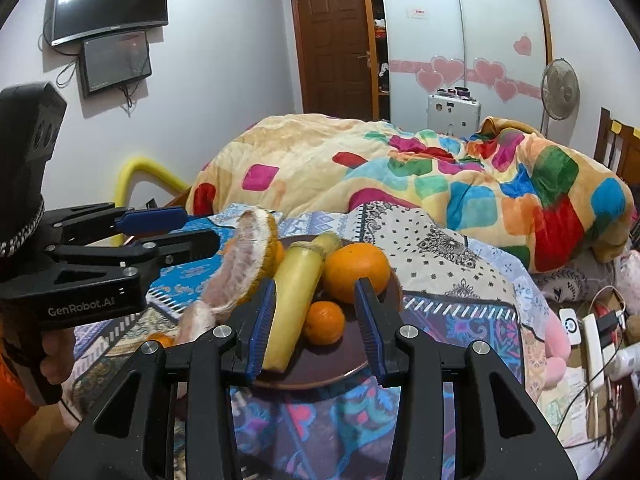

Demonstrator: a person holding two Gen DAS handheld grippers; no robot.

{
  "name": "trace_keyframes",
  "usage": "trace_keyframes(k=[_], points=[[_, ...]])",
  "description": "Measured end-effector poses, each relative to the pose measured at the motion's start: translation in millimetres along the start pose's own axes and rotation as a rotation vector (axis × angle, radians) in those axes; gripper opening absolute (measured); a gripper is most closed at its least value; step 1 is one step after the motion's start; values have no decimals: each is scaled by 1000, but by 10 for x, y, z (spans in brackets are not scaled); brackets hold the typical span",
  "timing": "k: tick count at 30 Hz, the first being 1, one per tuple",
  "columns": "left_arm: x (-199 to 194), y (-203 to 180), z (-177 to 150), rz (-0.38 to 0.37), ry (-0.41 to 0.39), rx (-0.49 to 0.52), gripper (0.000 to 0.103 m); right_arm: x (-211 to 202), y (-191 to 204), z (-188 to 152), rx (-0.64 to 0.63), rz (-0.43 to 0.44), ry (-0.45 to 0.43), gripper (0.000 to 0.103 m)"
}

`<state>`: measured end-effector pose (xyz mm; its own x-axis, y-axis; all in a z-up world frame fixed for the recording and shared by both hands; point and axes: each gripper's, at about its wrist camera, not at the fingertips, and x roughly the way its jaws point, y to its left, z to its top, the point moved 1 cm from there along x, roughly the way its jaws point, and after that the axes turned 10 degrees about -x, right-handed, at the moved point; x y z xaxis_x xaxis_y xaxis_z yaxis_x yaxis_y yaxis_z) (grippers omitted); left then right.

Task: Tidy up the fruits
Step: 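Lower the yellow cylinder and pomelo segment onto the plate, opening both grippers, then grasp a second pomelo segment with the right gripper while the left gripper moves toward a tangerine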

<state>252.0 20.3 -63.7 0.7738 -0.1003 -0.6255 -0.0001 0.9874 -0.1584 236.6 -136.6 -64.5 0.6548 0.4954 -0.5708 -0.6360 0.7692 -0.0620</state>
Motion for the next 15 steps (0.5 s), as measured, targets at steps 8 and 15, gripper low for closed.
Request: trace_keyframes(k=[8,15], points=[[-317,146,-252,40,-1,-13,51,-143,250,-52,-9,28,-5,40],[-500,326,-522,66,17,-22,55,-164,474,-123,-20,52,12,44]])
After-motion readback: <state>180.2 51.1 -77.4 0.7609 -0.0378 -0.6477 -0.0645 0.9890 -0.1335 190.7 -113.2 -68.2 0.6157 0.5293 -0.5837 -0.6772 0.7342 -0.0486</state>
